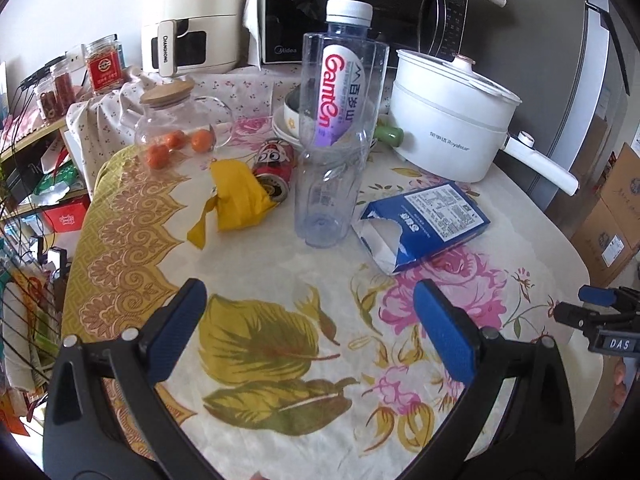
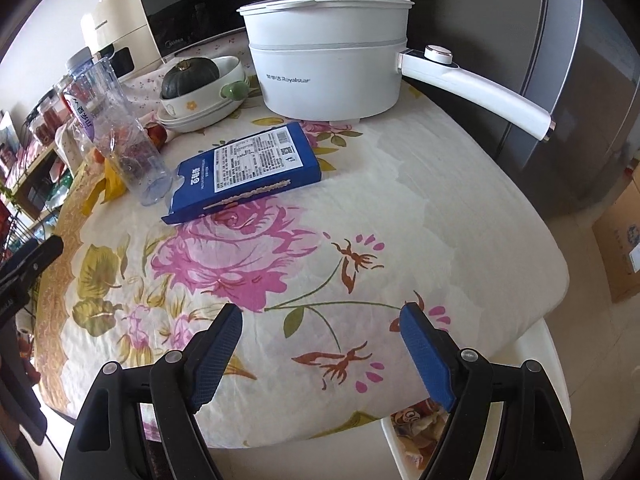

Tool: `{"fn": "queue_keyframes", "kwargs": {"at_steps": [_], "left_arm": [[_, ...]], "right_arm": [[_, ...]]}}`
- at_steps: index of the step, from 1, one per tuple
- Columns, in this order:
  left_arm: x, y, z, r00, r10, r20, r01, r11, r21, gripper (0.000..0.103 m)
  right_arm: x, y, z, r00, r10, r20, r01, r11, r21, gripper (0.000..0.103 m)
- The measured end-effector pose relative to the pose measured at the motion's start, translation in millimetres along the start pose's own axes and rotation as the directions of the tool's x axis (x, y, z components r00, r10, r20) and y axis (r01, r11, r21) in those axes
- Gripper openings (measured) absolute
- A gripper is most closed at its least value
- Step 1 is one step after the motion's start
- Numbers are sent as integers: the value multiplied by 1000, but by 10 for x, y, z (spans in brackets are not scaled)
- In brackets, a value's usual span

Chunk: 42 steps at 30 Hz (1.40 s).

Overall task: Collect trash
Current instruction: 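Move both tools back to the table toward the water bottle and blue box, then grasp the clear GanEn water bottle with the left tool while the right tool reaches the blue box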

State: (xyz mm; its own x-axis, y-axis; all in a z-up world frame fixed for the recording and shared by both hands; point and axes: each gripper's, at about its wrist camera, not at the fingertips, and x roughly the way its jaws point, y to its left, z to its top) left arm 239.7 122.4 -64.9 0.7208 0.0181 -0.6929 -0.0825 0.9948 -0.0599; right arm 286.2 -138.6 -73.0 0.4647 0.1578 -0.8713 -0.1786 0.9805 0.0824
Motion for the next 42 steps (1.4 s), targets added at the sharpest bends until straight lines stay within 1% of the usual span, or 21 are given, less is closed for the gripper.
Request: {"fn": "queue_keyframes", "kwargs": {"at_steps": [2,8,11,14,15,16,17,19,20,21,24,27,31,35,38,42], "left_arm": [[86,-58,117,1000,-2,17,2,1000,17,102],[355,-227,446,995,-49,81,45,998,47,102],[490,-262,577,992,-34,122,28,998,53,102],[669,-226,685,992,-54,113,52,998,23,102],[723,-217,717,992,-63,108,62,998,15,100],[762,-200,743,992,-74,107,73,997,9,95],[793,-183,766,991,-90,103,90,996,4,91],[846,-145,808,989,-120,86,122,993,-10,72],[857,-121,819,988,-137,76,138,990,-18,67],[847,-97,823,987,-146,73,148,989,-21,65],[750,0,788,982,-179,67,183,982,-46,65],[586,117,700,977,-202,71,207,976,-75,65],[352,303,526,969,-235,77,242,964,-107,65],[102,460,304,963,-253,88,262,959,-110,65],[-53,563,160,959,-268,97,278,954,-111,65],[-222,707,-24,947,-301,114,314,941,-126,65]], "right_arm": [[32,-11,16,1000,-10,-1,10,1000,-9,83],[91,-51,66,999,-35,5,36,999,-30,83],[123,-73,102,999,-46,13,46,998,-34,83],[168,-86,157,999,-49,20,49,999,-21,83],[187,-81,175,999,-47,21,47,999,-18,83],[201,-71,186,999,-45,21,45,999,-17,83],[221,-49,203,999,-42,22,42,999,-18,83],[260,25,229,999,-32,24,33,999,-27,83],[278,68,243,999,-26,25,27,999,-33,83],[294,107,254,999,-21,25,22,999,-37,83],[369,228,306,1000,-2,21,3,999,-42,83],[476,301,374,1000,5,2,-5,1000,-13,83],[607,375,508,999,15,-40,-12,998,68,83],[688,454,698,996,0,-85,15,984,177,85],[718,558,831,995,-16,-94,38,969,244,85],[784,741,964,995,-24,-101,55,946,319,86]]}}
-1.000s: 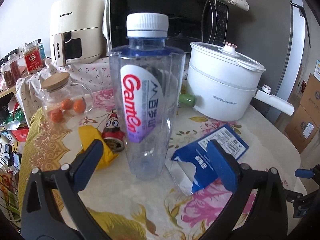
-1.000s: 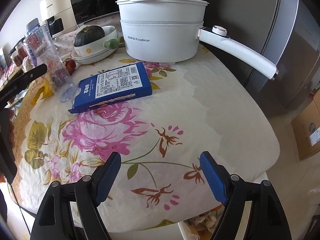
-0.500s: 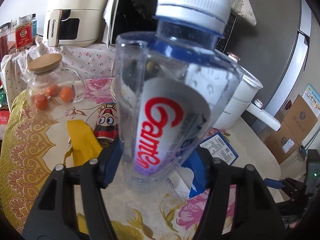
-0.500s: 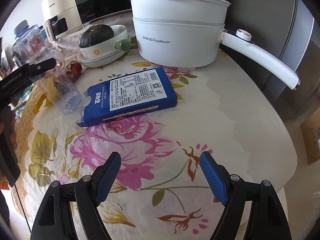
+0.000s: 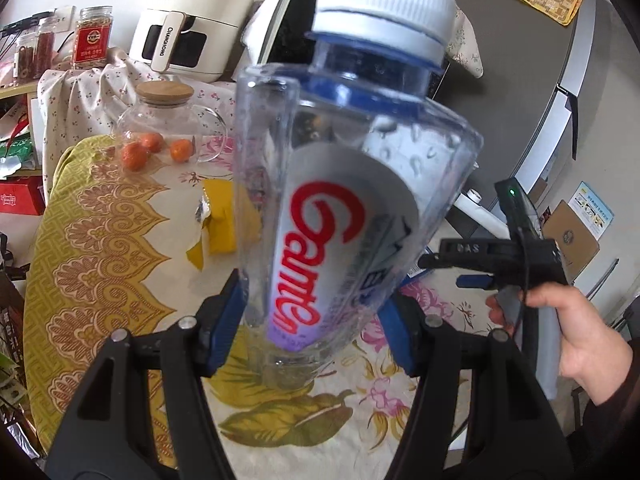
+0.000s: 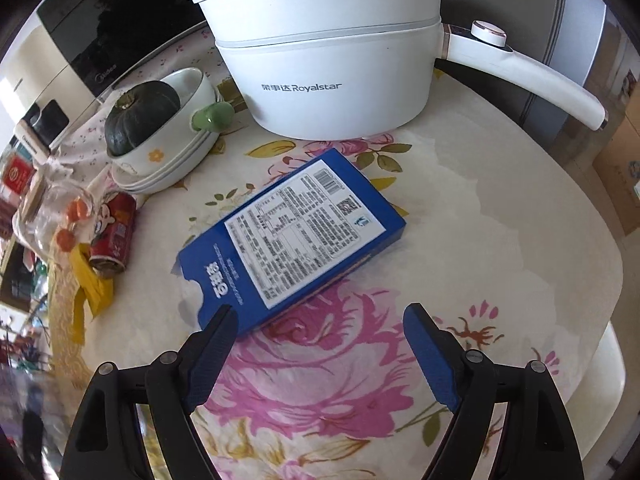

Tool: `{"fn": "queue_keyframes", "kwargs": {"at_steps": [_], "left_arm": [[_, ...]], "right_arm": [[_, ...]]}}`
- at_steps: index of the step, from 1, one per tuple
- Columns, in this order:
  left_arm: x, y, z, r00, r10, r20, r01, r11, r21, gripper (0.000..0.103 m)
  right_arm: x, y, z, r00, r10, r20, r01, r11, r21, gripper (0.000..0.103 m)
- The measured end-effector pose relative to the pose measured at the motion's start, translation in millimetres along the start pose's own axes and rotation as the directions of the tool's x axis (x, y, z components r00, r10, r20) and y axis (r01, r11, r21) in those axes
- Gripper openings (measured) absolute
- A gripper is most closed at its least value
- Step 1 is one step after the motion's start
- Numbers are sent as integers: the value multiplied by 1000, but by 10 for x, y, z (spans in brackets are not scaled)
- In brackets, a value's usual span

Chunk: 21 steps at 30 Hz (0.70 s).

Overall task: Collect trash
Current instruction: 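Grasp the clear GanEn water bottle with the left tool while the right tool reaches the blue box, then grasp and lift the blue biscuit box with the right tool while the left tool holds the bottle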

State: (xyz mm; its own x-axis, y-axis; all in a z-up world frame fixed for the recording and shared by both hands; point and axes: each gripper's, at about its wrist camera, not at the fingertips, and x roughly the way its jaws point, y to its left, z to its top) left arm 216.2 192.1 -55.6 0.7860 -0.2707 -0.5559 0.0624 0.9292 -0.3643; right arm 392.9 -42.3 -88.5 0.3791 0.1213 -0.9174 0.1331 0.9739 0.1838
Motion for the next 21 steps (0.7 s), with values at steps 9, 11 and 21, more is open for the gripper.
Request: {"fn": "queue_keyframes", "kwargs": {"at_steps": [9,11,21], "left_arm": [[-154,257,-162,998,-67,6,67,997,-47,65],[-174,288,-181,997,-79,12,80,996,-50,65],[-258,332,-240,993,-115,15,115,992,-46,65]], "right_arm": [[184,352,95,995,-94,17,89,977,195,89],[256,437,118,992,-127,24,119,968,220,90],[582,568,219,965,-261,17,245,924,293,103]]}}
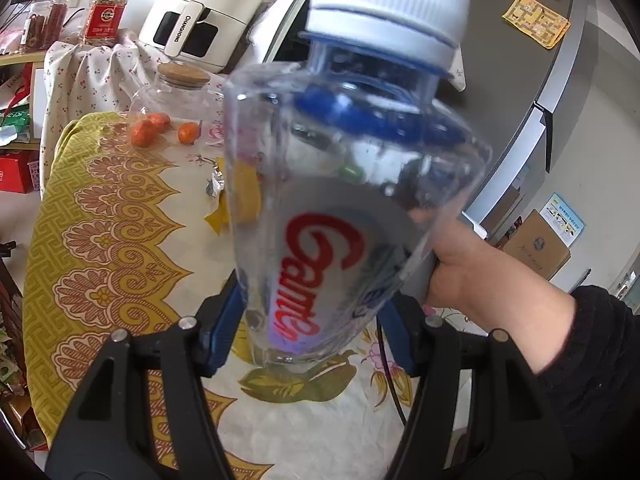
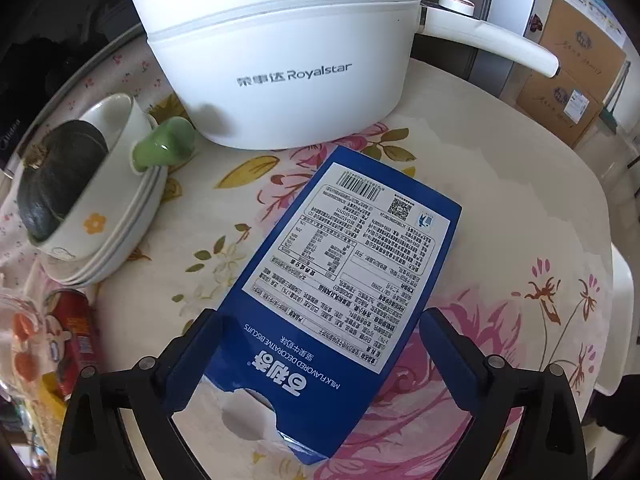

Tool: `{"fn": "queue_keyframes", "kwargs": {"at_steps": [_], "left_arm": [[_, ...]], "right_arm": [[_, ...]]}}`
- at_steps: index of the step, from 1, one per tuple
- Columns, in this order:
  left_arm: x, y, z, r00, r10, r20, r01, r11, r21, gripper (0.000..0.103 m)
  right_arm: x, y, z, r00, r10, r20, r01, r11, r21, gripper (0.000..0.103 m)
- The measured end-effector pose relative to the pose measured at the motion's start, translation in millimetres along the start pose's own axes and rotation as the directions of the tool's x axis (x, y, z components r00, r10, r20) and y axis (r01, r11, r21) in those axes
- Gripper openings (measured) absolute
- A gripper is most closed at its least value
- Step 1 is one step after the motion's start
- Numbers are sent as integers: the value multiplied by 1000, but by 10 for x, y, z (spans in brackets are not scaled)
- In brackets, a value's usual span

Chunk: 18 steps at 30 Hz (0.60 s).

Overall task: Collect trash
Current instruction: 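Grasp and lift the blue biscuit box with the right tool while the left tool holds the bottle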

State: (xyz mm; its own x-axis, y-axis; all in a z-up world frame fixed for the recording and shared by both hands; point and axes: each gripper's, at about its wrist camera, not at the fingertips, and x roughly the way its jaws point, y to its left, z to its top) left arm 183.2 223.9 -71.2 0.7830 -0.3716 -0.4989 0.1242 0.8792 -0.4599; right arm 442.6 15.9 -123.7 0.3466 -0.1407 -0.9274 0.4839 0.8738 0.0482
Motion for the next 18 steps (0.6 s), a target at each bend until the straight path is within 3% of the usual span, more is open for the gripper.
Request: {"fn": "queue_keyframes", "kwargs": {"at_steps": [4,7,11,12,15,16,17,18], "left_arm": [[1,11,-6,1000,-4,3,4,1000,-7,65],[-1,8,-8,1000,1,3,-1,1000,-18,65],[-6,2,-13,1000,3,-6,-3,1000,-31,65],[-7,-4,-13,1000,6,-8,-6,1000,-30,65],[-26,-35,-18,1000,15,-15,-16,999,-31,65],[-38,-48,-23,1000,19,-16,-20,999,-30,65],[-48,-61,-27,1000,24,-17,-24,999,-31,65],[-61,-70,-33,1000,26,-17,-27,999,-34,65]], "right_arm": [[5,41,12,1000,0,22,1,999,-45,103],[98,11,114,996,80,-43,-83,995,-56,103],[225,44,175,974,186,-129,-207,964,-168,103],[265,38,154,957,230,-175,-263,945,-196,103],[237,75,39,956,219,-194,-279,882,-380,101],[226,124,-56,973,151,-176,-220,842,-493,91],[148,167,-193,986,126,-106,-164,771,-616,85],[122,127,-233,981,153,-120,-195,759,-621,79]]}}
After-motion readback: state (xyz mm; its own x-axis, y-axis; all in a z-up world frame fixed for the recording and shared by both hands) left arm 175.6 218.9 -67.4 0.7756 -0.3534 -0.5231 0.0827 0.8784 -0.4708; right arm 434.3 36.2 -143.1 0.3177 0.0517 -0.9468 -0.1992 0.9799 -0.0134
